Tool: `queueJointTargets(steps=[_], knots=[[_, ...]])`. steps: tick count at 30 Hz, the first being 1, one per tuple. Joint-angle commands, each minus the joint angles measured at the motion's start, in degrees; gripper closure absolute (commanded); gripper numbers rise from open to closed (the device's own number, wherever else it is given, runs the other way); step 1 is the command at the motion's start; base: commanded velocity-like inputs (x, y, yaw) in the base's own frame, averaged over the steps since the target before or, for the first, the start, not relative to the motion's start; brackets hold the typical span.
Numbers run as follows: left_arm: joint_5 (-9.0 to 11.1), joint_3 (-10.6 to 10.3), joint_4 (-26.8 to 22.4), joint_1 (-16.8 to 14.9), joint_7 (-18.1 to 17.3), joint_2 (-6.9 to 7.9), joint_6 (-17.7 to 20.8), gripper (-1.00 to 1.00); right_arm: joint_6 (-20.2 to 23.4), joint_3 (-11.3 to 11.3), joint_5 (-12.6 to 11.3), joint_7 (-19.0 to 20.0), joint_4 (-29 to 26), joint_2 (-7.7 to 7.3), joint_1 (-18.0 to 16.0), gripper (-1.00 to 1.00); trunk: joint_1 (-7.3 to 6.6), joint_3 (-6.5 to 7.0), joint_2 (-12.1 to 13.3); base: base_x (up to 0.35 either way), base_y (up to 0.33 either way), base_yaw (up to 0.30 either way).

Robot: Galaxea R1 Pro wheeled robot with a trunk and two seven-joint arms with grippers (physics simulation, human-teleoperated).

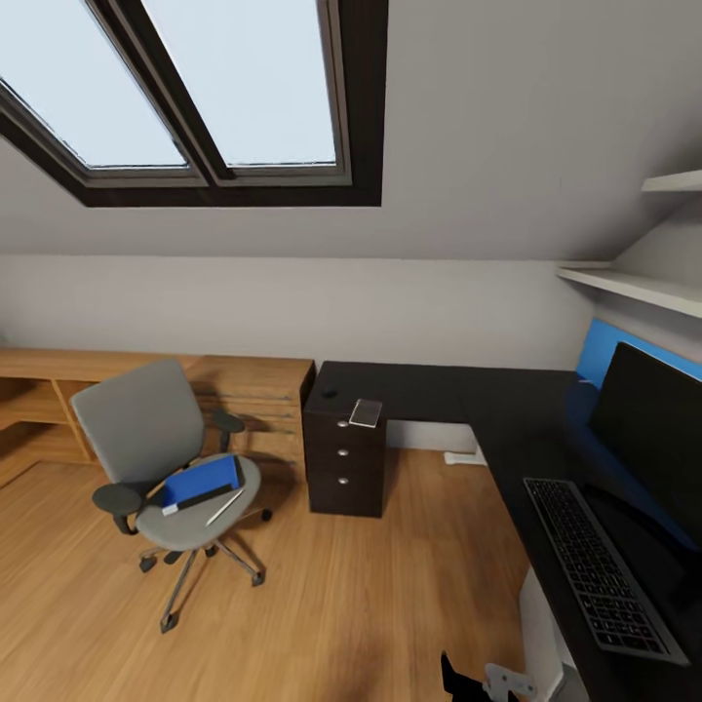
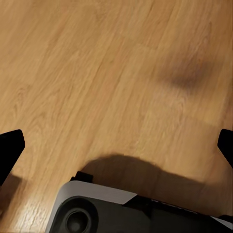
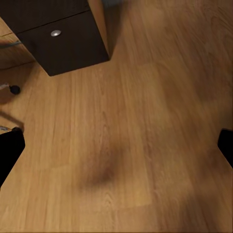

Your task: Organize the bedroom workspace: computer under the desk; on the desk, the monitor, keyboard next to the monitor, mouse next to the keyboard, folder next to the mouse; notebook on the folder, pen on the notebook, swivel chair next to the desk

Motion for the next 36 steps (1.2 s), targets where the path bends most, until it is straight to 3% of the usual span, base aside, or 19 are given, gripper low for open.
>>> queueJointTargets(steps=[1,36], knots=[[0.6,-0.4,0.1,0.0,0.1,0.04,-0.3,-1.0,-0.2,0.0,-0.6,0.5,0.1,-0.01,0.0,-1.0,0.05,0.05,0.0,0.281,0.0,0.0],[0.6,-0.4,0.1,0.0,0.1,0.06,-0.3,-1.0,0.2,-0.1,-0.7,0.4,0.0,-0.11,0.0,-1.0,0.05,0.46,0.0,0.329,0.0,0.0]])
